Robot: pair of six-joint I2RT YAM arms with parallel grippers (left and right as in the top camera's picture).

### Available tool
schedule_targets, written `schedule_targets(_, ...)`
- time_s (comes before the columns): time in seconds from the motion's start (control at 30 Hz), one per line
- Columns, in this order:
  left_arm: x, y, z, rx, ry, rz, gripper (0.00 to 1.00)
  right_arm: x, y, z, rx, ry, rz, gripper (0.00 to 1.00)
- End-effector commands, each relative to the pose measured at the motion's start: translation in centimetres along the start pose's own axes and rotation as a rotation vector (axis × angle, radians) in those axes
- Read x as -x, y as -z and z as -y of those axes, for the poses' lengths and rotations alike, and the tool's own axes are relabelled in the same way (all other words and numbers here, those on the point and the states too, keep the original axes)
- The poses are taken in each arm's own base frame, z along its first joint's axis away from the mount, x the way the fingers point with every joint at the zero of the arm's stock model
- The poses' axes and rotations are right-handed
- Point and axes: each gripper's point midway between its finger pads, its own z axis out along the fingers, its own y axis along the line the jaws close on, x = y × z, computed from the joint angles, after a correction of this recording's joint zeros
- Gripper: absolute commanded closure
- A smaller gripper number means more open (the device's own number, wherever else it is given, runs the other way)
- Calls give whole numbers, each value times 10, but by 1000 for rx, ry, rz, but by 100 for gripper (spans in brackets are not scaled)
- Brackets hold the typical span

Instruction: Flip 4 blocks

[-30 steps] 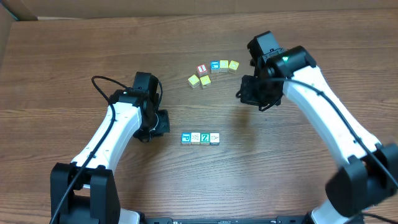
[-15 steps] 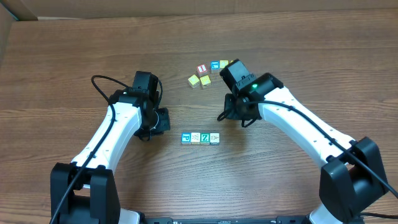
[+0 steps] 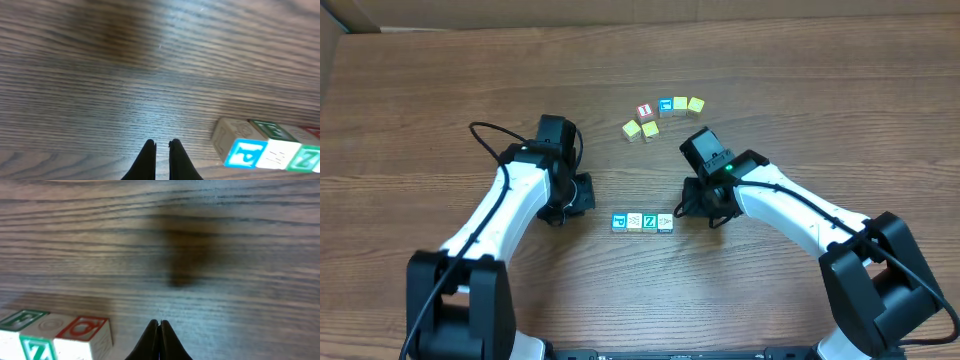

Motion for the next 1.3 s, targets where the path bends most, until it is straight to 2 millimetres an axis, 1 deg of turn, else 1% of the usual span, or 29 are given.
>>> schedule_targets(0.0, -10, -18, -1, 6, 24, -70, 96, -5, -6, 2, 4, -8, -9, 96)
schedule_targets(0.13, -14, -30, -2, 21, 21, -111, 96, -6, -6, 3, 3, -16, -10, 96)
schedule_targets(0.2, -17, -36, 0, 26, 11, -126, 96, -6, -6, 3, 2, -62, -12, 96)
schedule_targets(0.27, -19, -43, 4, 29, -6, -140, 96, -8, -6, 1, 14, -98, -24, 96)
schedule_targets(0.33, -20, -49, 10, 29, -36, -146, 96, -12, -6, -4, 40, -105, -46, 96)
schedule_targets(0.43, -20, -56, 19, 22, -108, -138, 96, -14, -6, -6, 50, -106, -60, 96)
schedule_targets(0.6, -18, -57, 32, 9, -147, -111, 96, -15, -5, -6, 50, -143, -66, 96)
schedule_targets(0.7, -19, -57, 34, 7, -152, -114, 96, -19, -5, -5, 39, -206, -81, 96)
schedule_targets(0.83, -21, -57, 33, 11, -147, -123, 96, -26, -7, -8, 36, -211, -90, 96)
schedule_targets(0.97, -23, -57, 37, -14, -142, -132, 96, -36, -19, -11, 48, -249, -84, 96)
schedule_targets(1.13, -23, -57, 37, -13, -142, -132, 96, -34, -29, -12, 83, -246, -52, 96)
schedule_targets(1.27, -25, -57, 38, -19, -141, -142, 96, -32, -30, -14, 96, -266, -41, 96)
